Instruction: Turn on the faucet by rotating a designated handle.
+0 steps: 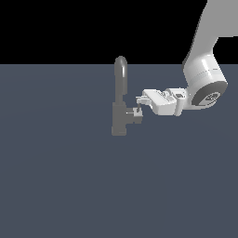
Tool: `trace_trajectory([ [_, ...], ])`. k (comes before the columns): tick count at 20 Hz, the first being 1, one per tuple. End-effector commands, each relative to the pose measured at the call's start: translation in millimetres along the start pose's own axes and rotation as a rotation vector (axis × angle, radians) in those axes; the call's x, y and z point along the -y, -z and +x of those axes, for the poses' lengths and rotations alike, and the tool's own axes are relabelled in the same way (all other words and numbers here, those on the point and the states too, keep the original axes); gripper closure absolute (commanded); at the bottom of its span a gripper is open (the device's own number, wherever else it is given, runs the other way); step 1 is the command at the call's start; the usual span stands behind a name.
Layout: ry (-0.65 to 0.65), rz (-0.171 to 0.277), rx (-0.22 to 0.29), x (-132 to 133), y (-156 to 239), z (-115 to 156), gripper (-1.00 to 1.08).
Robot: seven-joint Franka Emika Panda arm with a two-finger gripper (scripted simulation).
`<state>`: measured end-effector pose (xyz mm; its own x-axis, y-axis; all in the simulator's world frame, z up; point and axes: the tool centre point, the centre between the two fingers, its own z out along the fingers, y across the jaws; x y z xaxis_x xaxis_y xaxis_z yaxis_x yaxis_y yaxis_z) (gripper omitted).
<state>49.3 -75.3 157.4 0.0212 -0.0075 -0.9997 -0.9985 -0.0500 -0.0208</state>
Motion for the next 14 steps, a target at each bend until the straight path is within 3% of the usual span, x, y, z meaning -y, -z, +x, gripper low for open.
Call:
trace_trajectory([
  [1,-0.015,-0.005,0.006,-12.5,0.0,9.0,1.08],
  [11,-0.021,-0.008,0.008,-47.2,0.2,27.3,1.08],
  [13,0.01,-0.006,0.001,-34.3,-0.1,12.1,1.08],
  [14,0.007,-0.006,0.002,-37.2,-0.1,19.4,1.08],
])
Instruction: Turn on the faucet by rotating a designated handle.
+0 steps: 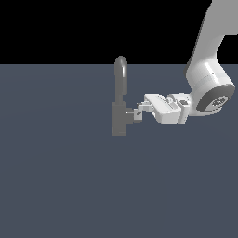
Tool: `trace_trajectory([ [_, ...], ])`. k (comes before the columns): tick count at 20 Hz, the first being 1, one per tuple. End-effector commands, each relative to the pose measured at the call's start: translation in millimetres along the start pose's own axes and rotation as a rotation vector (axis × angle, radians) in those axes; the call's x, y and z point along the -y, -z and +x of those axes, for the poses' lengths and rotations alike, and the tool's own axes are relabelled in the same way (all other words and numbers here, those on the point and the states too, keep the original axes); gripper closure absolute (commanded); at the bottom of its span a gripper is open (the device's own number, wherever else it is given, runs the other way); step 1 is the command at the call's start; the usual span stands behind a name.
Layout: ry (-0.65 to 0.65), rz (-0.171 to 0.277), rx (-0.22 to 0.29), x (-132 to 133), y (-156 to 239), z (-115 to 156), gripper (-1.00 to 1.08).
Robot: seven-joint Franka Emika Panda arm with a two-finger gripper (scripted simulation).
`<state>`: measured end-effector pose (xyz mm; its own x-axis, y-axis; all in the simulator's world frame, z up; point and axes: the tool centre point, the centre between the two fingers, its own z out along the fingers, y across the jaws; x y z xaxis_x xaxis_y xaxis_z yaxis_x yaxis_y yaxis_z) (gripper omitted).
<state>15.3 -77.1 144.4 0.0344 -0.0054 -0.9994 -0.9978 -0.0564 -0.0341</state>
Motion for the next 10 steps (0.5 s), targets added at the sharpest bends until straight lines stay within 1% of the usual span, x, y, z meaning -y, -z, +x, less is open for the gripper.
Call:
trace_trajectory([
  [1,-0.01,0.0,0.002,-6.0,-0.1,14.3,1.08],
  [9,-0.035,-0.001,0.007,-29.8,-0.2,70.4,1.08],
  [10,-0.035,-0.001,0.007,-29.8,-0.2,70.4,1.08],
])
